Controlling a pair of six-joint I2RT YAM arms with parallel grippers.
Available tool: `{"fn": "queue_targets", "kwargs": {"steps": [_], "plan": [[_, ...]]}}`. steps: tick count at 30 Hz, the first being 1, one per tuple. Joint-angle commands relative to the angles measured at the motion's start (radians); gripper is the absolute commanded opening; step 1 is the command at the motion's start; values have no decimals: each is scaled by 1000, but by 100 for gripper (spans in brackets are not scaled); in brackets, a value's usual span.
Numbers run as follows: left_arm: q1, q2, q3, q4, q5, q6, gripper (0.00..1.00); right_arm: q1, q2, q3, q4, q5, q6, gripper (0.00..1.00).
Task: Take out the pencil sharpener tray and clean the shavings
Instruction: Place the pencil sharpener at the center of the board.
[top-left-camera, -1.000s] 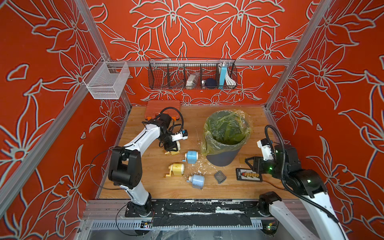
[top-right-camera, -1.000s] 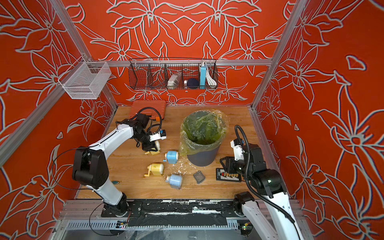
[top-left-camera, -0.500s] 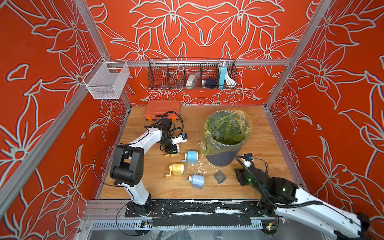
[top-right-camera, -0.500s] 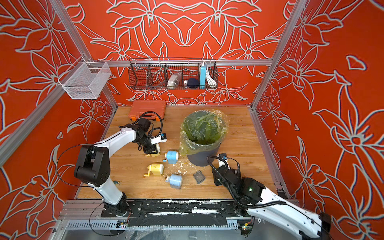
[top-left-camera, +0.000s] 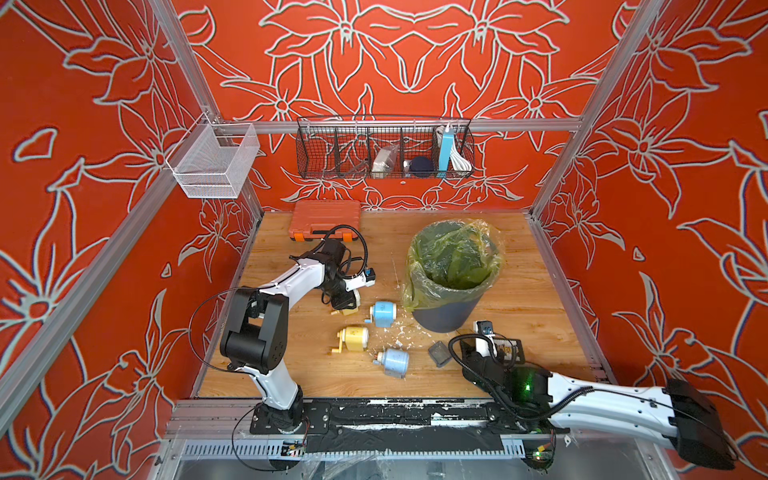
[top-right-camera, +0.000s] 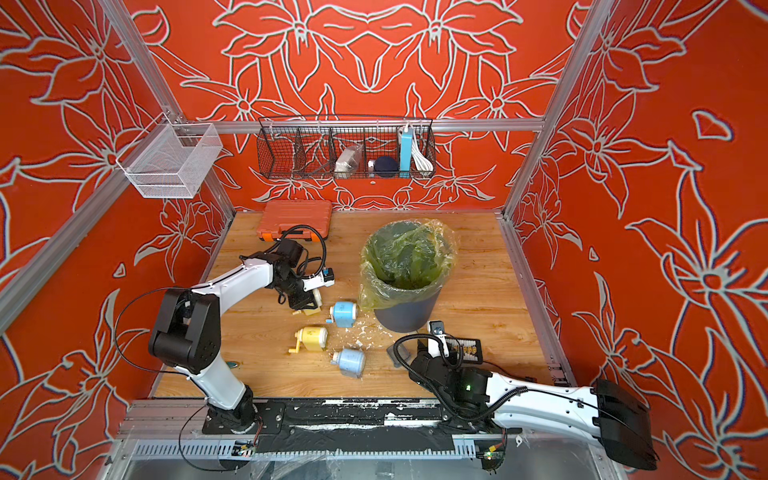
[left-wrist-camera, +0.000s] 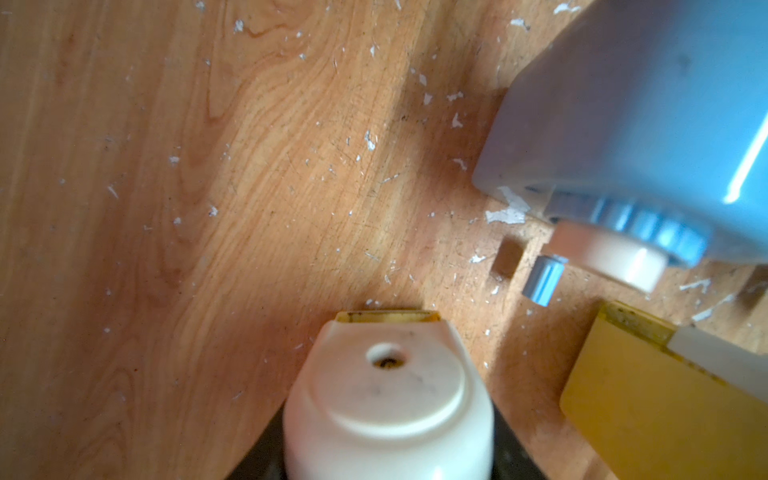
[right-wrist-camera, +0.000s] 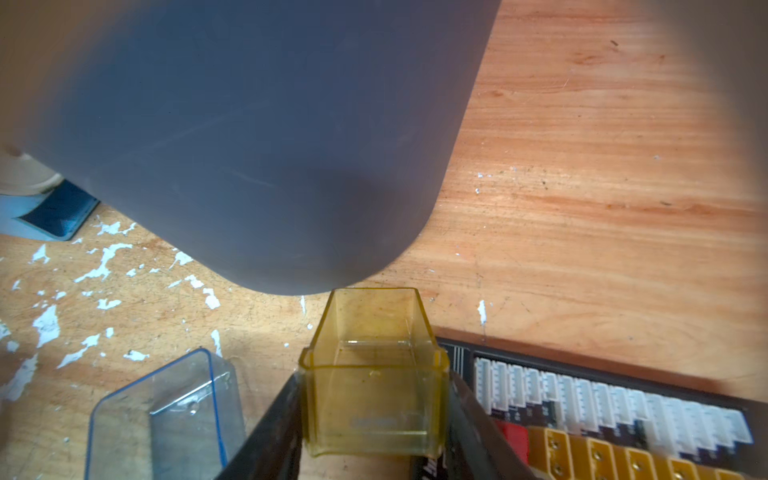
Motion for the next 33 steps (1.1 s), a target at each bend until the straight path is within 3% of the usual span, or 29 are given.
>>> {"fn": "queue_targets", "kwargs": {"steps": [1, 5, 11, 17, 22, 27, 33], "plan": [[-11, 17, -15, 15, -13, -8, 42, 8, 2, -17, 53, -10, 47, 56], [-23, 33, -15, 18, -31, -22, 46, 7, 5, -21, 84, -53, 36, 97], [-27, 27, -21, 23, -40, -32, 54, 7, -42, 10, 17, -73, 22, 97], [-30, 18, -26, 27, -36, -38, 67, 5, -206, 91, -197, -8, 0, 97], [-34, 13, -20, 20, -37, -40, 74, 4, -319, 147, -247, 28, -74, 97], [-40, -32, -5, -13, -40, -45, 99, 3, -290, 223, -296, 10, -134, 97], [-39, -170, -1, -76, -99, -68, 99, 3, -252, 304, -318, -4, -213, 97]]}}
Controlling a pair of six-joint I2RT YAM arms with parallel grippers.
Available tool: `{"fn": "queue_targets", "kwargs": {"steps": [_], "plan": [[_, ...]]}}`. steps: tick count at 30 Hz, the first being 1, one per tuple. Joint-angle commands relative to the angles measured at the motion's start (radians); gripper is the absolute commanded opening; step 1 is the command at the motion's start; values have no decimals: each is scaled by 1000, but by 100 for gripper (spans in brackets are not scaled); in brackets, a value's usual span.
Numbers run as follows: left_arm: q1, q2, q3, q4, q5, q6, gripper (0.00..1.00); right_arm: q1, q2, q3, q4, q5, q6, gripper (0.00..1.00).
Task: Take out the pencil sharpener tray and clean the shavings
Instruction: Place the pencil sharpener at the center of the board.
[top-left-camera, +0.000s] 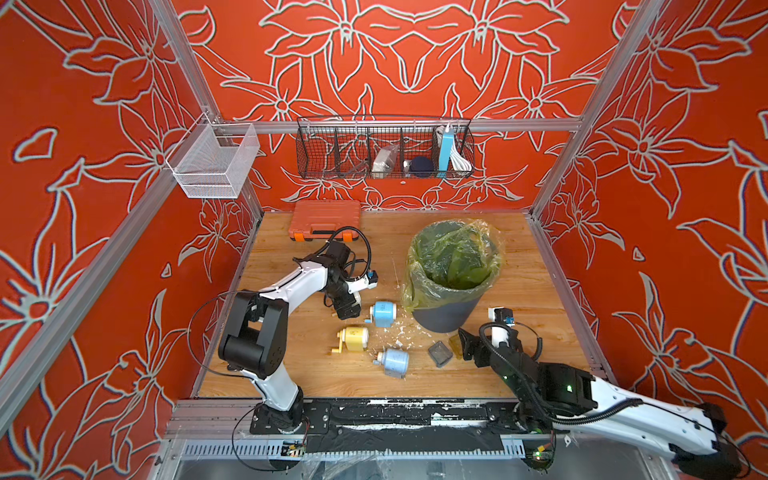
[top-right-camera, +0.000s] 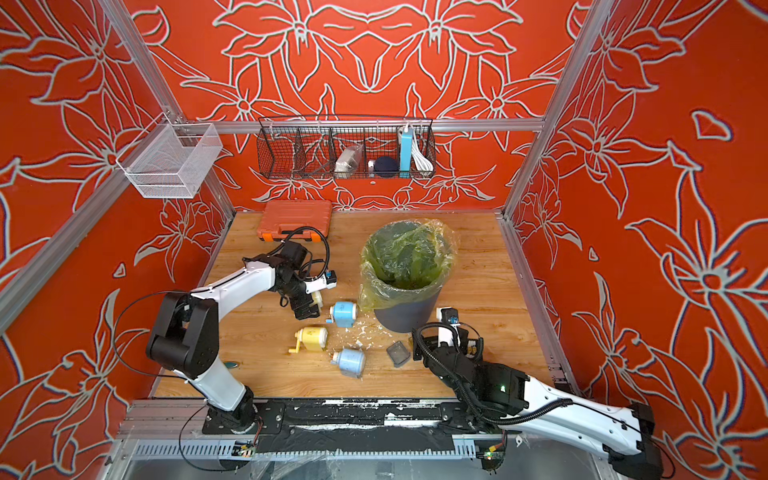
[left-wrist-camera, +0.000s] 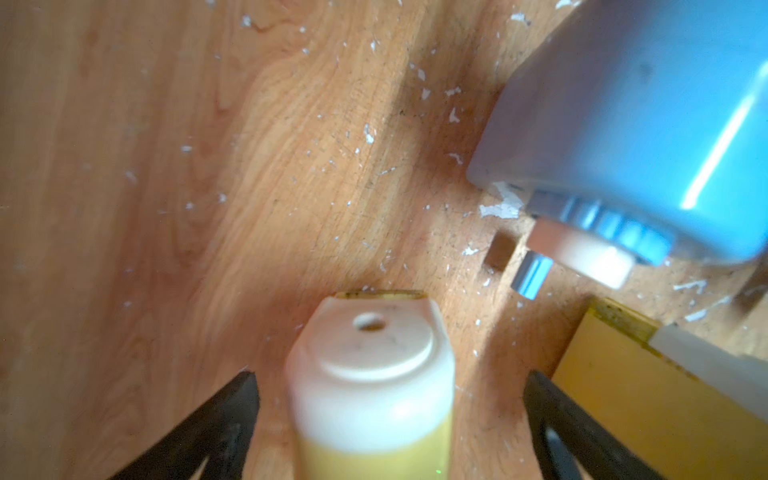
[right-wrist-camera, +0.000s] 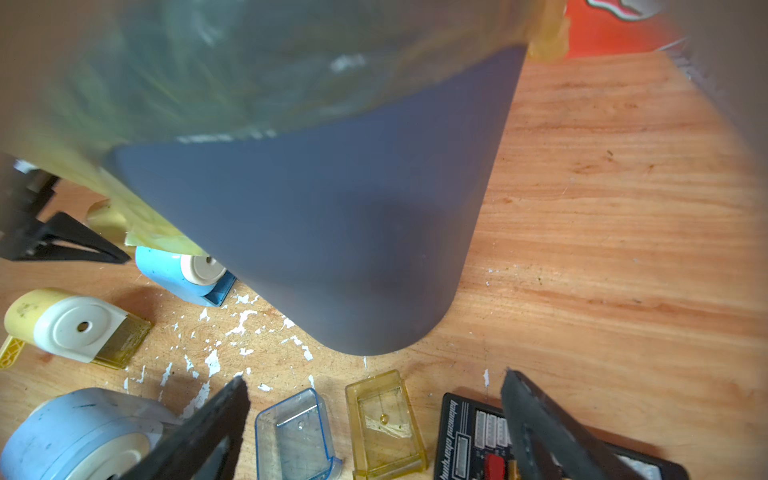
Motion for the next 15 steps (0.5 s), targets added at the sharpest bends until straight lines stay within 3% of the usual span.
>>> {"fn": "queue_targets", "kwargs": {"steps": [1, 5, 10, 15], "plan": [[-4, -108, 16, -74, -32, -17, 99, 1, 6, 42, -30, 11, -68, 97], [-3, -229, 10, -169, -19, -10, 99, -1, 9, 69, -55, 24, -82, 96], [-57, -390, -52, -376, 111, 165, 96, -3, -13, 76, -37, 29, -132, 94], [-122, -447, -138, -392, 134, 172, 90, -8, -23, 64, -1, 26, -177, 93]]}}
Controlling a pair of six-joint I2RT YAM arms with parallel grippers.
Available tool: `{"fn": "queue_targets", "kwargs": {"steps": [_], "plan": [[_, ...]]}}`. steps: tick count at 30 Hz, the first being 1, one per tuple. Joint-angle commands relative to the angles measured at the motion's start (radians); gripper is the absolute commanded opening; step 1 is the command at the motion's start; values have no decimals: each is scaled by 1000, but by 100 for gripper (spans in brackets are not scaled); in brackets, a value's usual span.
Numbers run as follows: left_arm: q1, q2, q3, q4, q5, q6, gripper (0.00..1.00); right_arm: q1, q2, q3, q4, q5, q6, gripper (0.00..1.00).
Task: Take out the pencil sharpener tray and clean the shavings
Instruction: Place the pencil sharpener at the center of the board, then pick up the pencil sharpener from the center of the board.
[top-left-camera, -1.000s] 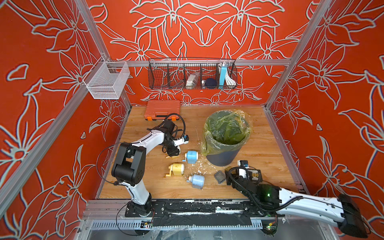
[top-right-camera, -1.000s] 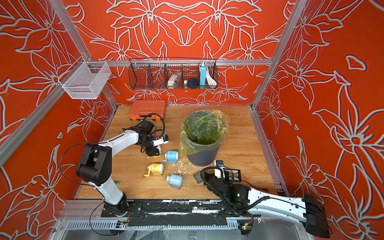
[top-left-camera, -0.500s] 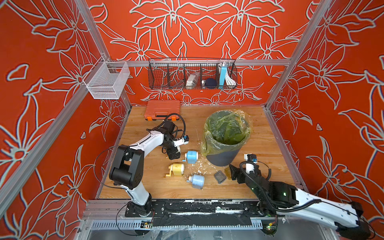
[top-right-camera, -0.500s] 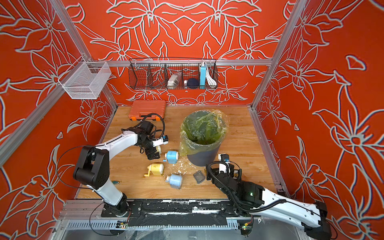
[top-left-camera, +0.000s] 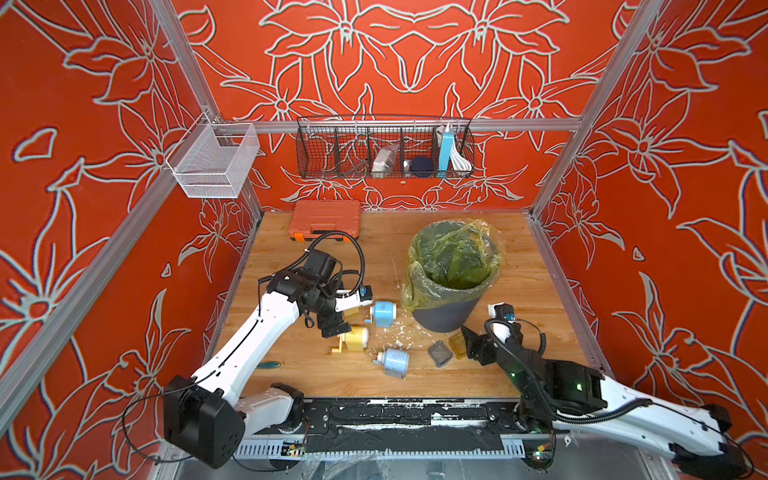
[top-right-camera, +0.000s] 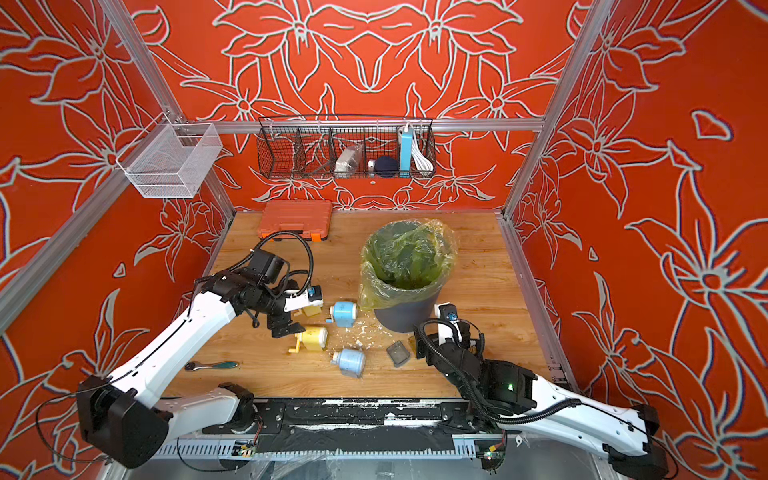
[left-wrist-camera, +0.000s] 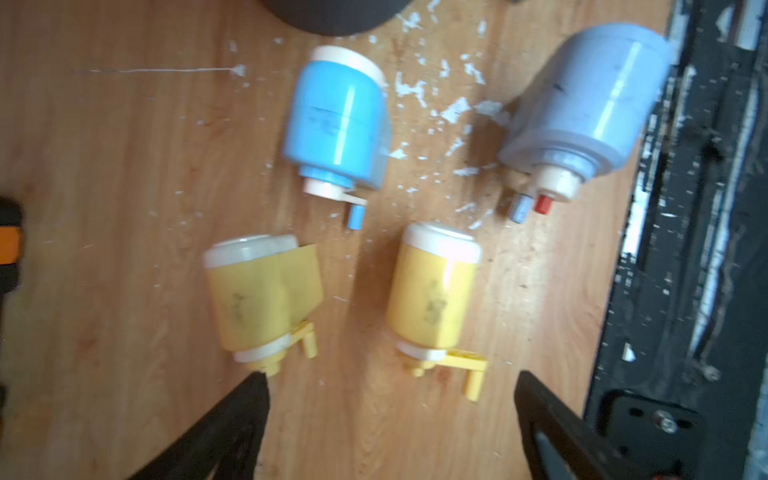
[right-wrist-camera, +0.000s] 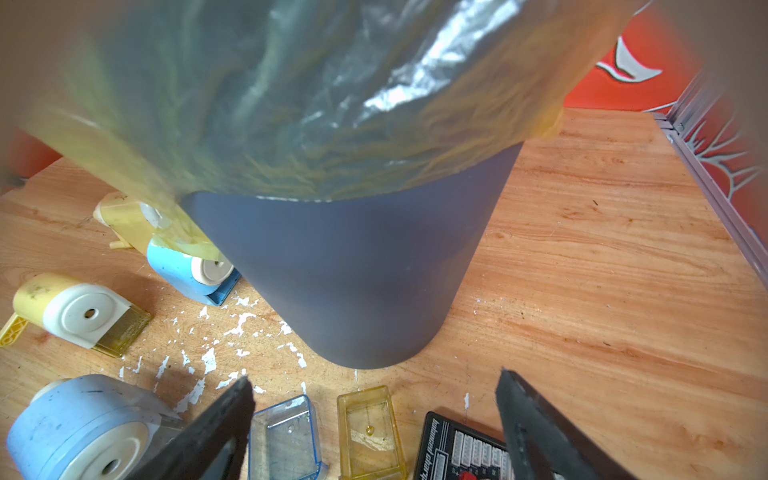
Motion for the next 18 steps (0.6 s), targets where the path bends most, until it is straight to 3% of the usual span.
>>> {"fn": "queue_targets", "kwargs": {"steps": [1, 7, 18], "plan": [[-47, 3, -50, -83, 46, 48, 90, -4, -2, 16, 17, 22, -38, 93], [-99, 29, -137, 88, -60, -16, 88, -6, -3, 14, 10, 3, -13, 93], [-100, 94, -160, 247, -93, -39, 90, -6, -56, 21, -76, 7, 31, 93]]}}
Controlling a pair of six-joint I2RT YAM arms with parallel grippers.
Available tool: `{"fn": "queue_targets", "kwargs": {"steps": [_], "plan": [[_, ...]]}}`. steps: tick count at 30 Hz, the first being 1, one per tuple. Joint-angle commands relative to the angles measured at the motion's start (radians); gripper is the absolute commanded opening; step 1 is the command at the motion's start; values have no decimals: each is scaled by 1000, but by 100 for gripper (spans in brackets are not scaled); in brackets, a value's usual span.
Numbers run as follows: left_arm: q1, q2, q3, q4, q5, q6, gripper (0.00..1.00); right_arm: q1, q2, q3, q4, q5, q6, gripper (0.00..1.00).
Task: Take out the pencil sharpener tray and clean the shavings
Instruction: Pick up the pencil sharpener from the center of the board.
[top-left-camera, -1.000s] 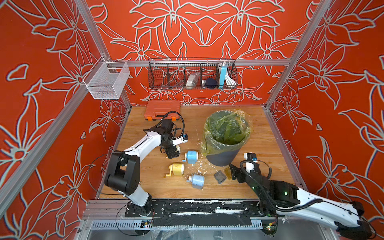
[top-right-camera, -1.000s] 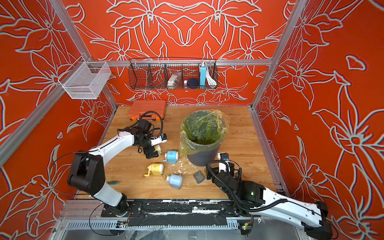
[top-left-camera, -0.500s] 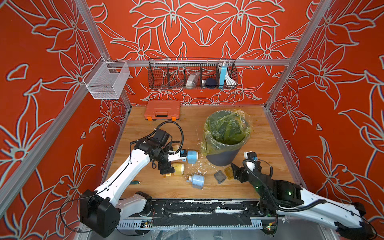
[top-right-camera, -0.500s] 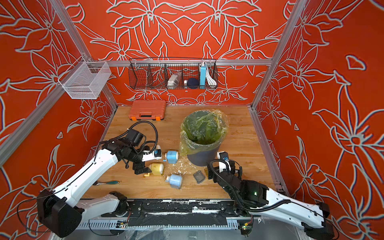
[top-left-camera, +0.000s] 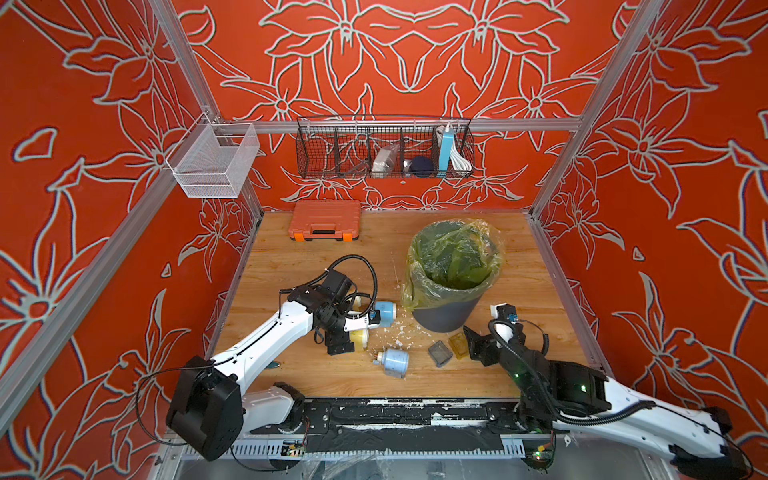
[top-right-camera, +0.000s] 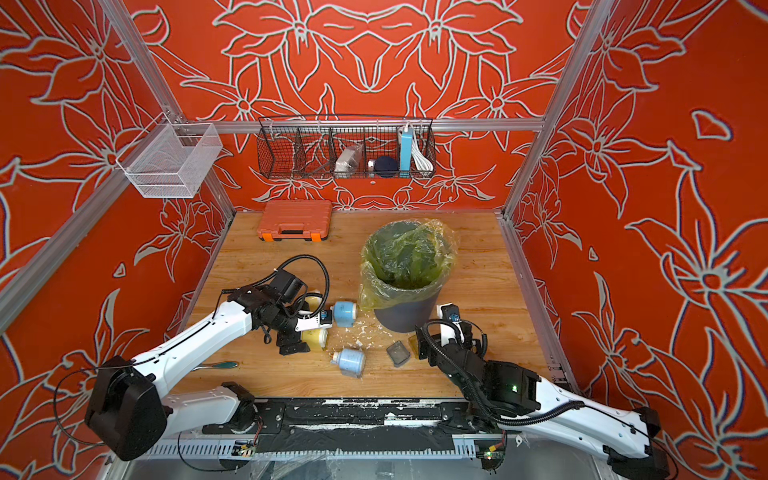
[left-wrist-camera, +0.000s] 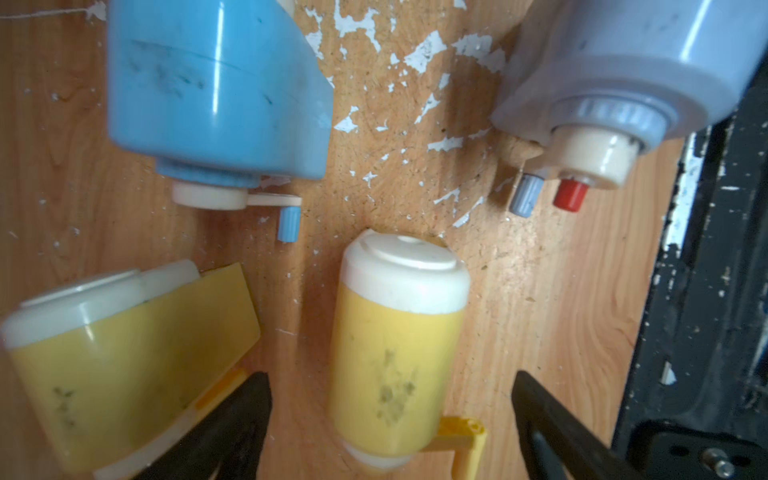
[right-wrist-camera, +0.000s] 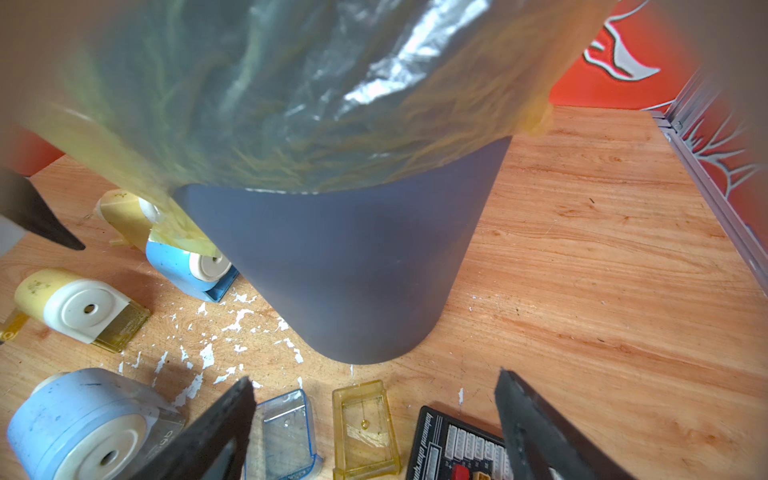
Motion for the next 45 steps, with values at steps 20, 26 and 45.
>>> {"fn": "queue_targets", "kwargs": {"steps": [20, 26, 45], "plan": [[-43, 179, -30, 130, 42, -21, 65, -4, -47, 28, -79, 9, 25, 92], [-49, 139, -25, 104, 37, -20, 25, -3, -52, 39, -31, -12, -41, 91], [-72, -133, 484, -523, 314, -80, 0, -27, 457, 361, 470, -722, -726, 97]]}}
